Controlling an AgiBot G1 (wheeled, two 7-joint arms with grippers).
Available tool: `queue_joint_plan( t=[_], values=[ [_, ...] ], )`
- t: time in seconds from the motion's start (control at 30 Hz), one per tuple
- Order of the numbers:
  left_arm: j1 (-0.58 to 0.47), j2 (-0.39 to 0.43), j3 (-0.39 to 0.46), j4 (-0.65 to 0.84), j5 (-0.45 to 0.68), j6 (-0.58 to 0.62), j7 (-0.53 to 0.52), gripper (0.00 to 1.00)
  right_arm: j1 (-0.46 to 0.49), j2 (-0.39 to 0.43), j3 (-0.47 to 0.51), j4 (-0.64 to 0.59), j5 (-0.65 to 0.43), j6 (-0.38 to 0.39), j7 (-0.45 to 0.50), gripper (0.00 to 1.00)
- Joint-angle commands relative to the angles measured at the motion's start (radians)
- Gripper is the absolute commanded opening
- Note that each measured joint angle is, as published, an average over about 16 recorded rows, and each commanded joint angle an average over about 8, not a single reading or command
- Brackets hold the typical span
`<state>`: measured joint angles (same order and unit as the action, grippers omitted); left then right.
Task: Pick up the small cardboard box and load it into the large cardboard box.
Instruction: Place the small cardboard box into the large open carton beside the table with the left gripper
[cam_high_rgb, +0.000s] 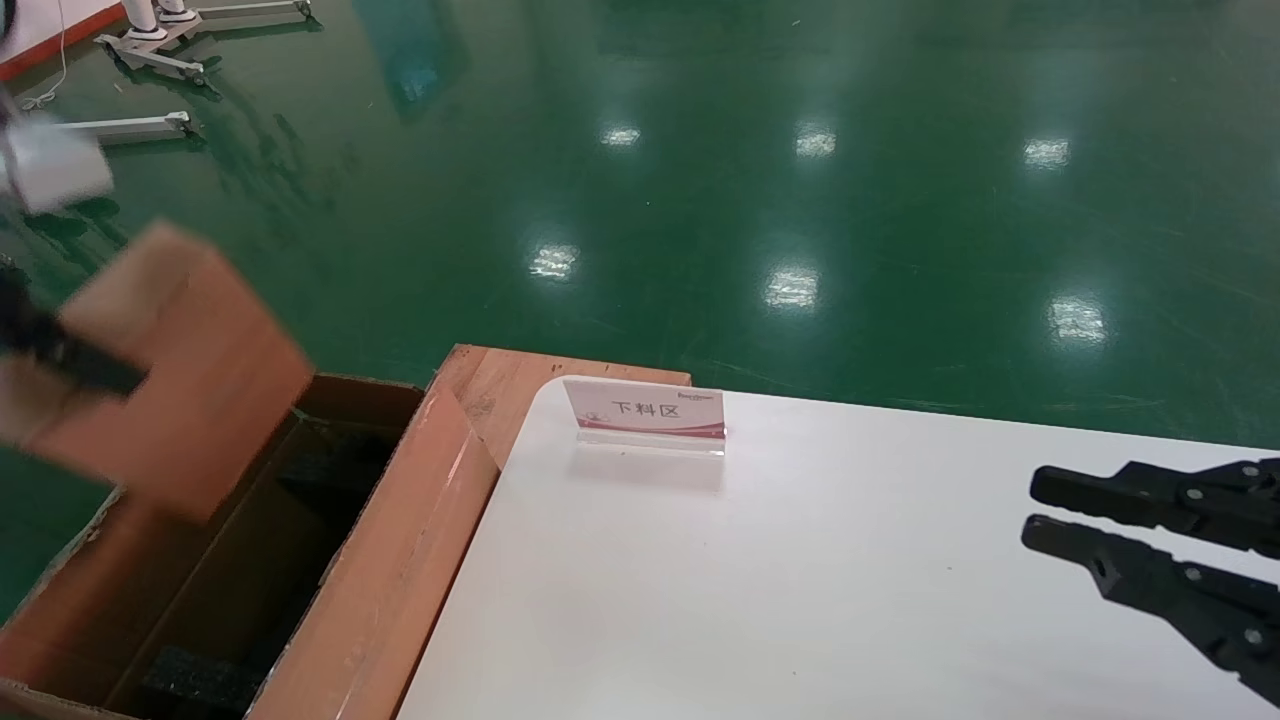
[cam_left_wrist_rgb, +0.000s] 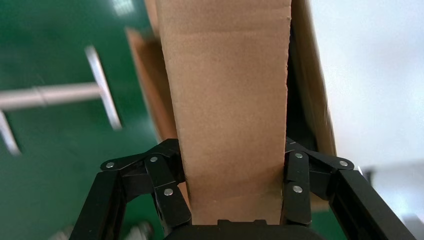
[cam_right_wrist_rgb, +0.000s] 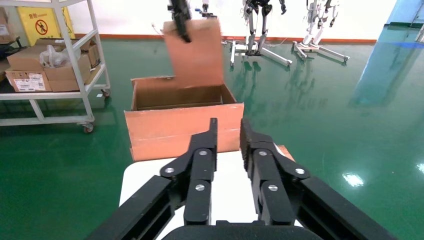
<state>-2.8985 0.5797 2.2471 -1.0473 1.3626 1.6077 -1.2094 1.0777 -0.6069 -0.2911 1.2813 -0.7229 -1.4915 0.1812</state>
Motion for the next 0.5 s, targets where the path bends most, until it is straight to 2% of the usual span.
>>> queue_joint_plan(
  t=[0.03,0.23,0.5],
  values=[
    [-0.002,-0.001,0.07,0.013,-0.029,0.003,0.004,0.0,0.0,0.0,0.0,0.0,0.0,0.0,0.0,1.0],
    [-0.007,0.019,0.207,0.086,-0.108,-0.01,0.061,0.0,0.0,0.0,0.0,0.0,0.0,0.0,0.0,1.0],
    [0.013,0.007,0.26,0.156,-0.157,-0.032,0.108,0.0,0.0,0.0,-0.001,0.0,0.001,0.0,0.0,1.0]
  ],
)
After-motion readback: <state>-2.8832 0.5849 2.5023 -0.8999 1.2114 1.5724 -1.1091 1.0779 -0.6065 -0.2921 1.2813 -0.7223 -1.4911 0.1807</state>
